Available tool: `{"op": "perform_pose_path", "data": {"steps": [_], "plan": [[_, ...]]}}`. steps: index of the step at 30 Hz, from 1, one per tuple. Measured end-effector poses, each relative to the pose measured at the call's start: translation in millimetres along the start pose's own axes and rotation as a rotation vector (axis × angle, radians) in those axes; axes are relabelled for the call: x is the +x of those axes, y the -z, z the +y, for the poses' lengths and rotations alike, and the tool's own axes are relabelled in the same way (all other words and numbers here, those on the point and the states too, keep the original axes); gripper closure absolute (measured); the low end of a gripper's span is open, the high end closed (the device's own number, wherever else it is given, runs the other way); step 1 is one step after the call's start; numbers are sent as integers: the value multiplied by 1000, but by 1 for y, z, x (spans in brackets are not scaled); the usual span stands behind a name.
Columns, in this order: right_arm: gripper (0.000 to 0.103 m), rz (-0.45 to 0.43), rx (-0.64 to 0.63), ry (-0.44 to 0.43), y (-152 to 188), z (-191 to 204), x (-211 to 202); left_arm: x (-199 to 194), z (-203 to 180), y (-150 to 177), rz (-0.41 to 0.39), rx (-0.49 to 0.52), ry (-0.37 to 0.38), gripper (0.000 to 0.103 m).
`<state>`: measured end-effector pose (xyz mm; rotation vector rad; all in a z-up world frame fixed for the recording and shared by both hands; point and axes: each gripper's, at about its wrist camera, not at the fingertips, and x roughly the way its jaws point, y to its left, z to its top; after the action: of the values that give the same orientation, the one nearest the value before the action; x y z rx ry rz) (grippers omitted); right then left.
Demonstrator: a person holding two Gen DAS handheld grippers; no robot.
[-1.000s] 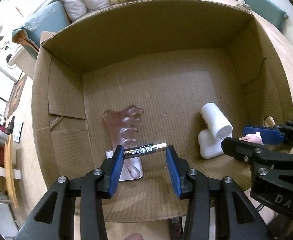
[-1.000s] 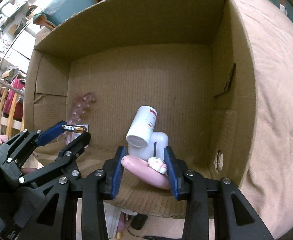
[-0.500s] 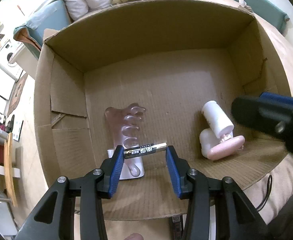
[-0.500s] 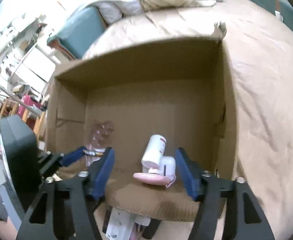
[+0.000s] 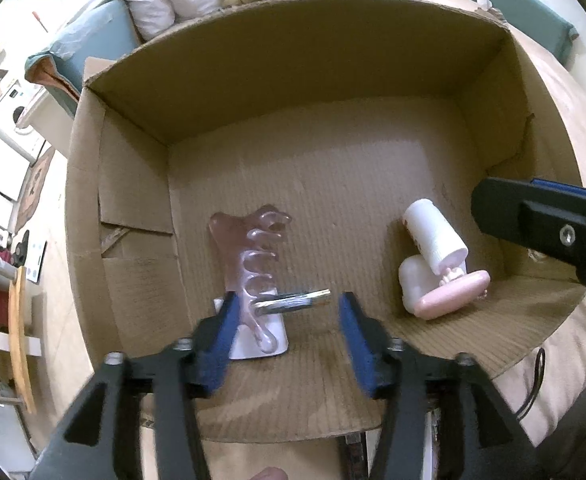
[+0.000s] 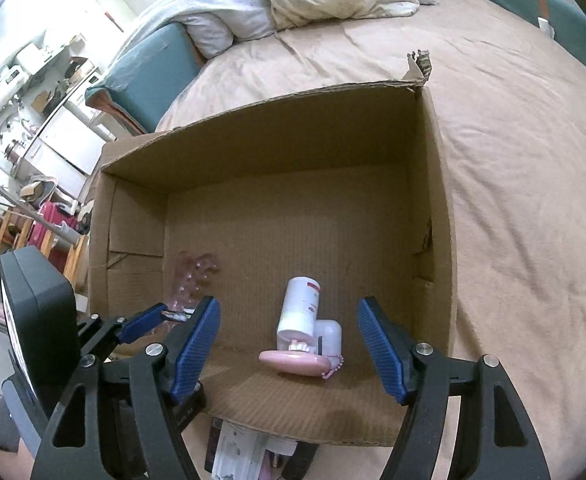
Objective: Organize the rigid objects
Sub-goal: 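Lower the battery into the box with the left tool while the right tool places the pink clipper, then open both tools and withdraw them toward the remaining items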
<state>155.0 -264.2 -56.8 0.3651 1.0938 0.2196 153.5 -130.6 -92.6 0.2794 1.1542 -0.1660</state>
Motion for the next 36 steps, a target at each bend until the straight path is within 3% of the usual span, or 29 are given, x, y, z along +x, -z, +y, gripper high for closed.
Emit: {"op": "perform_pose_path", "data": {"steps": [3,9,12,19,20,22,33,36], "plan": [[28,0,4,2,0,0,0,-1,3,-2,17,-31,34,23],[28,-4,12,-5,-1,-1,-1,-8,7,-1,22,-59,47,13],[22,-8,21,-16,-1,-1,-3,-19,15,2,23,-98,51,12],[22,-39,48,-61,-4,-6,-19,-56,38,5,-13,-175,44,12],[18,-43,53,-68,-3,-6,-21,-61,41,7,-16,-185,41,12],[1,-54,60,-79,-1,-7,-27,-68,44,10,-18,-196,40,12],[0,-94,-5,-73,19,5,-55,-95,57,46,-32,-233,52,12],[0,-68,-8,-76,29,6,-55,-101,62,58,-33,-231,50,12]]}}
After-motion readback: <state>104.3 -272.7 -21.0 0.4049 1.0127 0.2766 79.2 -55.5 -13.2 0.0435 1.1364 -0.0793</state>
